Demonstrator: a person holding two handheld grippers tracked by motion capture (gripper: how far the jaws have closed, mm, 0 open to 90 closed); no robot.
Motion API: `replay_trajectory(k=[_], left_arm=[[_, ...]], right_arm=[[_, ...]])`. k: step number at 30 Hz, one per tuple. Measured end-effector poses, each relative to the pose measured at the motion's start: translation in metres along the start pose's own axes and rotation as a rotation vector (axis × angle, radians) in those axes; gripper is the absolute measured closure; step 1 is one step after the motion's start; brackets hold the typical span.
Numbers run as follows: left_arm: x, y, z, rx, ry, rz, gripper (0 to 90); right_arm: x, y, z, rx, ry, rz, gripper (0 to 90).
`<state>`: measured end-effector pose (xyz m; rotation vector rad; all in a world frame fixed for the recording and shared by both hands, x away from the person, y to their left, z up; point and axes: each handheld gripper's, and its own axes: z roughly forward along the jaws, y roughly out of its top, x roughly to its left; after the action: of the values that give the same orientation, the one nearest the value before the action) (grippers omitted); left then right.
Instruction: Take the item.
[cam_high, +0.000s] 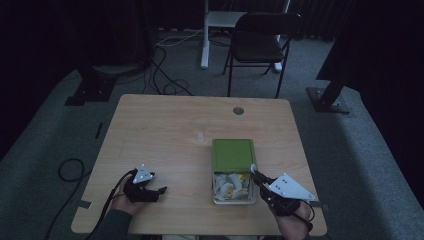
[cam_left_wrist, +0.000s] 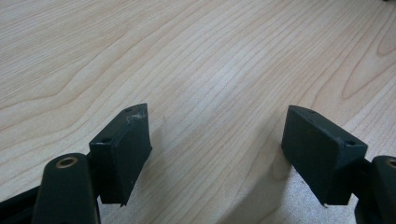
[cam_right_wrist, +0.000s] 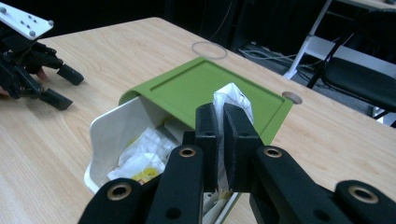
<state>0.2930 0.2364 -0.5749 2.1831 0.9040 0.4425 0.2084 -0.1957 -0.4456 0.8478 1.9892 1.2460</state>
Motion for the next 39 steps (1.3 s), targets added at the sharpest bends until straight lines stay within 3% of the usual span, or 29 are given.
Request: replay_trajectory(k=[19,39], left_arm=[[0.0,0.0,0.0,0.0,0.0,0.0,24.8],[0.0,0.0,0.0,0.002,-0.001,-0.002,24.8]], right_arm=[[-0.022,0.018,0.02,-0.051,0.029,-0.009,85.4],[-0.041,0.034,0.061,-0.09,0.123,-0.033,85.3]])
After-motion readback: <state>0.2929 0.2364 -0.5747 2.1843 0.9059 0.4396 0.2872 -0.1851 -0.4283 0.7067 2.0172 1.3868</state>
